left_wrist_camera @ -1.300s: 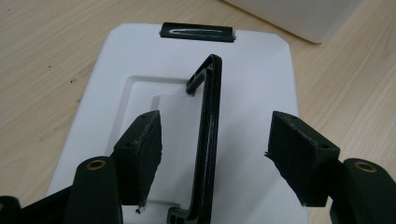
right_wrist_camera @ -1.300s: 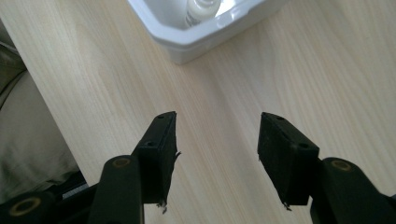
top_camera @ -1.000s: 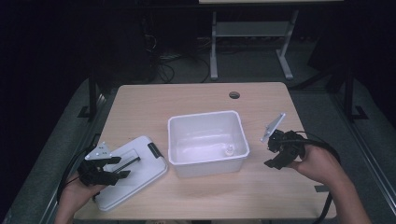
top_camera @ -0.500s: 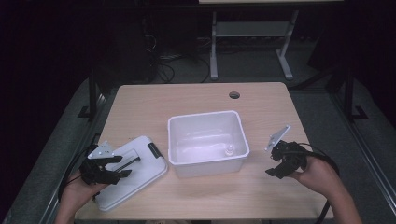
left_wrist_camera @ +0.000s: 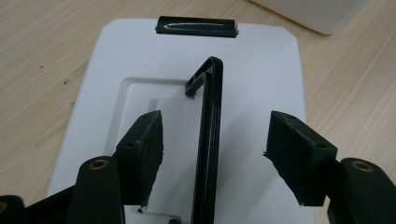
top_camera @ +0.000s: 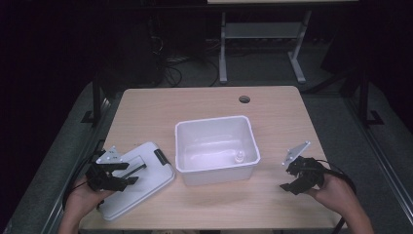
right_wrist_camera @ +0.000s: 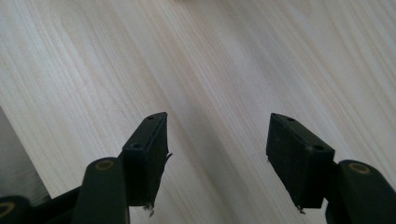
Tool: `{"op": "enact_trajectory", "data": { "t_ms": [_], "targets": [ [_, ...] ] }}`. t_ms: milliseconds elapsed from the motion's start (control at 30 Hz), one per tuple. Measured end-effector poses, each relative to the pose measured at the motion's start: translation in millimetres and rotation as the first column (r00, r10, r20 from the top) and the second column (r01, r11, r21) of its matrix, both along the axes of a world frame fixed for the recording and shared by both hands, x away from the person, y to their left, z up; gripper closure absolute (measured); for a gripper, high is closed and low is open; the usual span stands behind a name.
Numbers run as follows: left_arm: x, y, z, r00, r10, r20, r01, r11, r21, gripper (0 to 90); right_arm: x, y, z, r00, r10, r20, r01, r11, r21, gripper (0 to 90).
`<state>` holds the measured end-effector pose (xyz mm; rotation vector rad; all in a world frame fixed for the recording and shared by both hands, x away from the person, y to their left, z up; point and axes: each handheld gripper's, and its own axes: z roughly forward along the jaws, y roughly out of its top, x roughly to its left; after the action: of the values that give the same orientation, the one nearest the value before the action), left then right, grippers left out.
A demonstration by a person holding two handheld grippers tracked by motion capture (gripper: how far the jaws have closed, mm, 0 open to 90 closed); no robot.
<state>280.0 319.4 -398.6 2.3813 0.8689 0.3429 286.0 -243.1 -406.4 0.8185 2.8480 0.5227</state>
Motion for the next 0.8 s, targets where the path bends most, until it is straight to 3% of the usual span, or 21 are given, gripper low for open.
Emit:
{"op": "enact_trajectory", "data": {
  "t_ms": [533,800],
  "targets": [
    [6.0,-1.3,-1.7,0.9996,-0.019,-0.019,0.020,0.9985,0.051,41.9,-14.0,-4.4,-21.1,0.9991,-0.039,0.016,0.038,0.998,0.046,35.0],
    [9.6,-1.9,-5.3,0.9996,-0.025,-0.016,0.026,0.9943,0.104,60.5,-23.1,-4.5,-27.6,0.9973,-0.065,0.035,0.062,0.996,0.067,34.3]
  ]
}}
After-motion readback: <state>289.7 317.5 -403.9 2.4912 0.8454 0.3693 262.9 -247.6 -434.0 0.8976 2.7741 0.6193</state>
